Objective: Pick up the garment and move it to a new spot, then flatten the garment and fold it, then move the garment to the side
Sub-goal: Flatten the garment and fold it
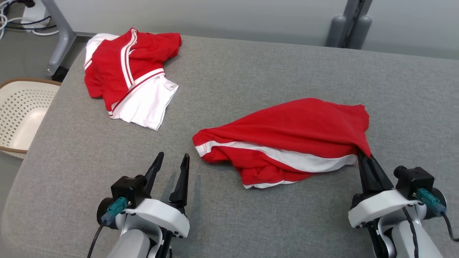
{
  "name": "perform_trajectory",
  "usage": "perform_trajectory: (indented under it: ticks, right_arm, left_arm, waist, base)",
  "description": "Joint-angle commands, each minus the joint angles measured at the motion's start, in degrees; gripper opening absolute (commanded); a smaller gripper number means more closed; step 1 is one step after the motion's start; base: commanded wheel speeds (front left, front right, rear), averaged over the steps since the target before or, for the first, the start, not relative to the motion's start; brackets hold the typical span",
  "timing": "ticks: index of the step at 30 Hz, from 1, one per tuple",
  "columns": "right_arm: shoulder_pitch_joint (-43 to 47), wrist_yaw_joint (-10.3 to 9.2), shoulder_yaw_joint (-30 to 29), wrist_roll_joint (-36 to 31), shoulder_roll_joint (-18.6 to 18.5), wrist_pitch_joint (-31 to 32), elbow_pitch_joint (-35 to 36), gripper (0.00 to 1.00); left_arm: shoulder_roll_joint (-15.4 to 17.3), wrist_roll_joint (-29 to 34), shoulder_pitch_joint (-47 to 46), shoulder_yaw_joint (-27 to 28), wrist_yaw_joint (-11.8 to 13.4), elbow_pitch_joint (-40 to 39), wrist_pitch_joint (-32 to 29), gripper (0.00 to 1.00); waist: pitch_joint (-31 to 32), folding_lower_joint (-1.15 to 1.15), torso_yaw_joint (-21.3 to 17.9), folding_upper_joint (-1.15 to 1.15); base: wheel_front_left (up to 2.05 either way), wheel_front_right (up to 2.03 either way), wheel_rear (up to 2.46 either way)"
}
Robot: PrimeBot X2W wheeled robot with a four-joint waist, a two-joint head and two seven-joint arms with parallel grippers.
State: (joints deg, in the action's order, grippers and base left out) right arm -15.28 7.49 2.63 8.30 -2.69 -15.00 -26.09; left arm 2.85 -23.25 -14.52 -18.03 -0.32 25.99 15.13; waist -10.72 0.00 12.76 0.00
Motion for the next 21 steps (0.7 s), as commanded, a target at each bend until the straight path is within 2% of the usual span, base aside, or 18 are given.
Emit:
perform_trajectory:
  ticks: [1,5,10,21]
  right_arm:
    - [1.2,0.01,0.2,0.7,-0.4,-0.3,1.5,0.0]
    - [3.5,0.01,0.2,1.8,-0.4,-0.3,4.5,0.0]
    - [5.3,0.01,-2.4,1.2,-0.4,0.7,6.8,0.0]
    - [11.4,0.01,-6.1,3.5,-0.4,14.3,21.3,0.0]
  left_arm:
    - [0.2,0.4,0.4,0.4,-0.1,-0.4,0.0,1.0]
    - [0.1,0.0,1.4,0.4,-0.4,-0.9,0.0,1.0]
    - [0.2,-0.5,1.5,-0.4,-0.4,-1.9,0.0,1.0]
    - [0.2,-1.9,1.7,-2.6,0.4,-3.7,0.0,1.0]
  waist:
    - [0.6,0.0,-1.4,0.0]
    - [1.2,0.0,-3.9,0.0]
    - [1.8,0.0,-6.0,0.0]
    - [1.6,0.0,-6.7,0.0]
  base:
    - [0.0,0.0,0.0]
    - [0.0,0.0,0.0]
    - [0.0,0.0,0.0]
    - [0.0,0.0,0.0]
